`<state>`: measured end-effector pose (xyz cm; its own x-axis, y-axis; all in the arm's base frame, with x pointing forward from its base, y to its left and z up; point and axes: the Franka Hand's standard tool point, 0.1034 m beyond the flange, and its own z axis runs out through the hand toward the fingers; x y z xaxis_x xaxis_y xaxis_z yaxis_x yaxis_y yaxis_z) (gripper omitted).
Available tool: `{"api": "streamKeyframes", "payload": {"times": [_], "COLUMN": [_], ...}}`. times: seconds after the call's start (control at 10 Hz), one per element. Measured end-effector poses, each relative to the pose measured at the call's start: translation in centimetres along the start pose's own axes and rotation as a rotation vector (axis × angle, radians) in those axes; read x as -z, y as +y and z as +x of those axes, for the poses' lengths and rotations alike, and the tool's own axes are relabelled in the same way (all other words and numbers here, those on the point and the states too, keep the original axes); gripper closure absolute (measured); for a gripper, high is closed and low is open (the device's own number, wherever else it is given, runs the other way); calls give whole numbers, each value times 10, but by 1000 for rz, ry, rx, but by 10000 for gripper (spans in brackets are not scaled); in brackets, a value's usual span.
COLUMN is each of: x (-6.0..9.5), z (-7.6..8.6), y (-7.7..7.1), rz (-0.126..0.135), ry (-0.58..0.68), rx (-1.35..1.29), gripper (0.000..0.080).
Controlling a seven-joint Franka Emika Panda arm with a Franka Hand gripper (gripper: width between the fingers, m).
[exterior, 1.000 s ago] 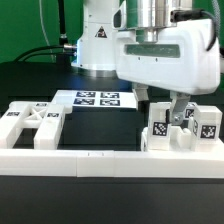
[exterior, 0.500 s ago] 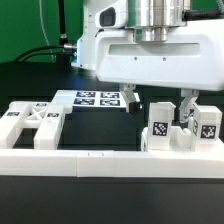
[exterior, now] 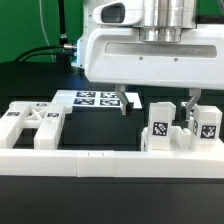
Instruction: Assemble chair
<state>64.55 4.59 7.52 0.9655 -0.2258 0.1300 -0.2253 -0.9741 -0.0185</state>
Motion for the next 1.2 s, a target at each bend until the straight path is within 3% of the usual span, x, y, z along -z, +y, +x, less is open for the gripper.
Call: {"api": "streamKeyframes", "payload": {"times": [0.3,0.4,0.5,0.6,0.7,1.2], "x": [0,0,0,0,0,-1], "z": [0,0,0,0,0,-4], "y": [0,0,0,0,0,-5], "rz": [-7,-6,-6,-6,-6,-9], "ry": [0,0,0,0,0,4], "rx": [65,59,43,43,39,-500], "gripper": [170,334,334,514,514,514]}}
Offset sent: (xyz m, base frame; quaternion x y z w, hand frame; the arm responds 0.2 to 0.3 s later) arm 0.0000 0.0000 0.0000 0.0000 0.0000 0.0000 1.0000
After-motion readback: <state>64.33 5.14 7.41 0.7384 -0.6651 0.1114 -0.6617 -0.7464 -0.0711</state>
